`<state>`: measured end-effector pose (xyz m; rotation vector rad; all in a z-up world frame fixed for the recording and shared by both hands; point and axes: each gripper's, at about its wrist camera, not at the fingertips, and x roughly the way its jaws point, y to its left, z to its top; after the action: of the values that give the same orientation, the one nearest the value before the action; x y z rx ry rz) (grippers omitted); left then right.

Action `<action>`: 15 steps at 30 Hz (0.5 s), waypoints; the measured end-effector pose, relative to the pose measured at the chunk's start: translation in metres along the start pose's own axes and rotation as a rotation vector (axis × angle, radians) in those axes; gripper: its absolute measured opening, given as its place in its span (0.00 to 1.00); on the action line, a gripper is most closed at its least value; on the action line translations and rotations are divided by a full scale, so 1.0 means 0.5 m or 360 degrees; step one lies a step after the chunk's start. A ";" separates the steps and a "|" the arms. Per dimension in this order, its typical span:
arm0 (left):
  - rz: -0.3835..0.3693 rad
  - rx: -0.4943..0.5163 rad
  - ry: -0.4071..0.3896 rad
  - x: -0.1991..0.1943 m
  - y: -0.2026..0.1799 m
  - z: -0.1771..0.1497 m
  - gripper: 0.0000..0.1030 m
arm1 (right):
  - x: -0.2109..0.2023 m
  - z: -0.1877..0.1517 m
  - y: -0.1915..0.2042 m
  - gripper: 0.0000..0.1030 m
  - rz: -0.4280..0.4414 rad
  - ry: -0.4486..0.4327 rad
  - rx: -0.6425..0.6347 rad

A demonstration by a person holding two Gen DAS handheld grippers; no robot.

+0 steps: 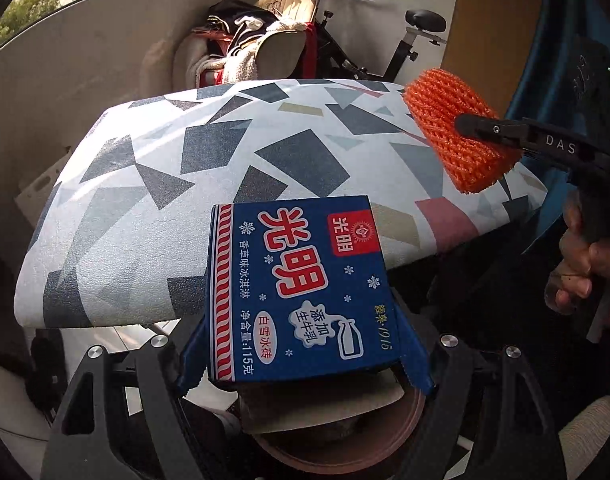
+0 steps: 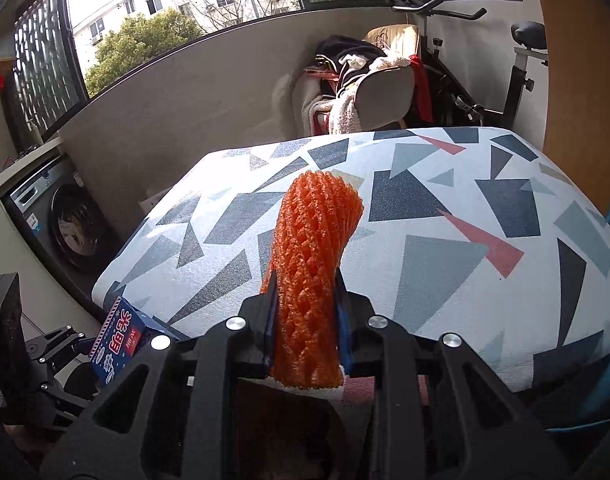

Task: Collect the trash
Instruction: 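Carry the blue box and orange mesh over the bin and release both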

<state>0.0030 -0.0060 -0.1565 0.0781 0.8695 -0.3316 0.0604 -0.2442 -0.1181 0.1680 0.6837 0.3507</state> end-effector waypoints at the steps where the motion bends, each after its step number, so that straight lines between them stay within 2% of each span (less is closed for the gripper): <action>1: -0.0018 0.0001 0.0011 0.003 -0.002 -0.007 0.74 | 0.000 -0.012 0.006 0.26 -0.0001 0.0020 -0.0023; 8: -0.0055 -0.0023 0.0050 0.019 -0.007 -0.020 0.75 | 0.010 -0.046 0.019 0.26 0.0037 0.0087 -0.0035; 10: -0.0056 -0.0029 0.0033 0.016 -0.010 -0.020 0.78 | 0.011 -0.049 0.022 0.26 0.0046 0.0090 -0.0041; 12: -0.0047 -0.0046 0.0007 0.007 -0.008 -0.018 0.88 | 0.010 -0.053 0.025 0.26 0.0057 0.0091 -0.0043; 15: -0.0030 -0.0119 -0.0045 -0.013 0.008 -0.013 0.89 | 0.017 -0.066 0.034 0.26 0.0070 0.0117 -0.0066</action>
<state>-0.0043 0.0008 -0.1559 -0.0044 0.8545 -0.3168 0.0408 -0.2240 -0.1434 0.1314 0.7457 0.4147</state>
